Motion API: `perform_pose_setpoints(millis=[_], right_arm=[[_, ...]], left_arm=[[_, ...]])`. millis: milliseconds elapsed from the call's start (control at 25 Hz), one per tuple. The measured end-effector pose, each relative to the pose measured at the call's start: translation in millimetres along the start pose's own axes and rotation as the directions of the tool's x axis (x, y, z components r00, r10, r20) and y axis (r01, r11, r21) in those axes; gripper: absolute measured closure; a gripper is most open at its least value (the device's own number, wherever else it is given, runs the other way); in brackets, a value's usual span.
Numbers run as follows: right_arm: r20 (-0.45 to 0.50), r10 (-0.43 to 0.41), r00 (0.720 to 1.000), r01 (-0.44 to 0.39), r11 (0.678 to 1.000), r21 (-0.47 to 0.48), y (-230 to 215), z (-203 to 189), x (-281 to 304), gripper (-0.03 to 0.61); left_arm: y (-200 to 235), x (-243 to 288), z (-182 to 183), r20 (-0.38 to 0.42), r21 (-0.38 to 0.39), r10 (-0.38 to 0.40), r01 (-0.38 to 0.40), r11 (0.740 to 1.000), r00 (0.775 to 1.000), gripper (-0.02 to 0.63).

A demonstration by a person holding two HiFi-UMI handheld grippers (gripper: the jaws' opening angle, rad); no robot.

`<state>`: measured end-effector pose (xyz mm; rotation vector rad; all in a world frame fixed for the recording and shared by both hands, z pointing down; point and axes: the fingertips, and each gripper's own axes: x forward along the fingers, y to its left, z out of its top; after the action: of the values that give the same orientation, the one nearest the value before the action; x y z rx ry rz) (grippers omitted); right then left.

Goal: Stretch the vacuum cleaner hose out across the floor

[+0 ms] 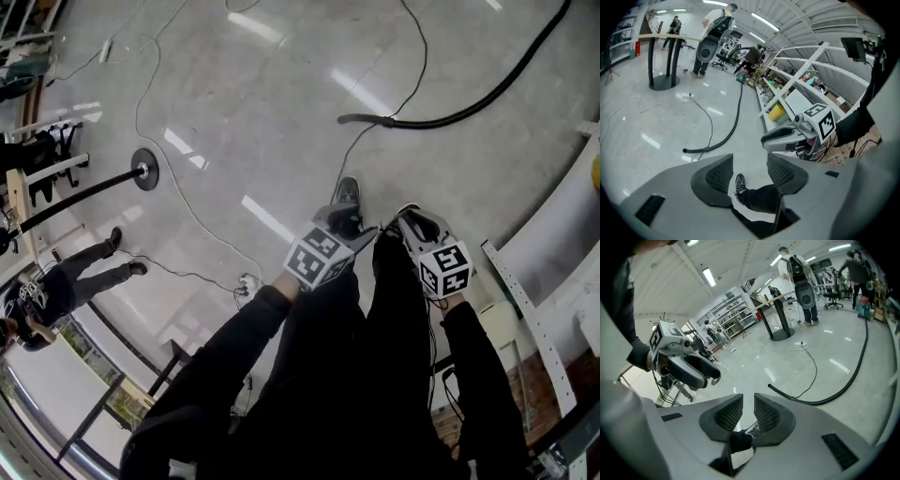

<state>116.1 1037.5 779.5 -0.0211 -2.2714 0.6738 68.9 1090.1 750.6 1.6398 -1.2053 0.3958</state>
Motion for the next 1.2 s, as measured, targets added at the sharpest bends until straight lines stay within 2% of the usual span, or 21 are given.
perform_pose_setpoints(millis=[80,240,480,640,800,1000,1200], right_arm=[[0.024,-0.043,0.999,0.043,0.999,-0.005,10.2,26.6,-31.5,0.497],[0.113,-0.110,0.988,0.103,0.993,0.065,31.0,86.7,-88.9,0.533],[0.268,-0.172,0.948,0.161,0.985,0.061,56.3,156.8,-158.4,0.541],[0.351,-0.186,0.917,0.194,0.981,0.015,82.4,173.4,-200.7,0.546],[0.417,-0.235,0.878,0.252,0.968,0.014,88.0,188.9,-225.7,0.549],[0.443,-0.280,0.852,0.306,0.952,0.013,74.6,203.0,-256.9,0.549],[0.462,-0.289,0.838,0.331,0.944,-0.010,59.4,206.7,-269.6,0.549]], left_arm=[[-21.7,-24.2,13.8,-0.004,0.051,0.006,-0.006,0.999,1.000,0.373],[-59.9,-75.4,55.7,0.027,0.129,0.004,-0.007,0.992,1.000,0.373],[-99.8,-126.8,119.3,0.140,0.144,-0.026,0.006,0.990,0.990,0.373],[-134.8,-147.1,125.8,0.167,0.196,-0.059,0.025,0.980,0.984,0.373],[-153.5,-147.0,142.5,0.156,0.274,-0.119,0.073,0.959,0.981,0.373],[-179.7,-142.9,171.7,0.185,0.262,-0.189,0.137,0.955,0.964,0.373],[-183.0,-128.7,186.9,0.184,0.286,-0.193,0.135,0.949,0.964,0.373]])
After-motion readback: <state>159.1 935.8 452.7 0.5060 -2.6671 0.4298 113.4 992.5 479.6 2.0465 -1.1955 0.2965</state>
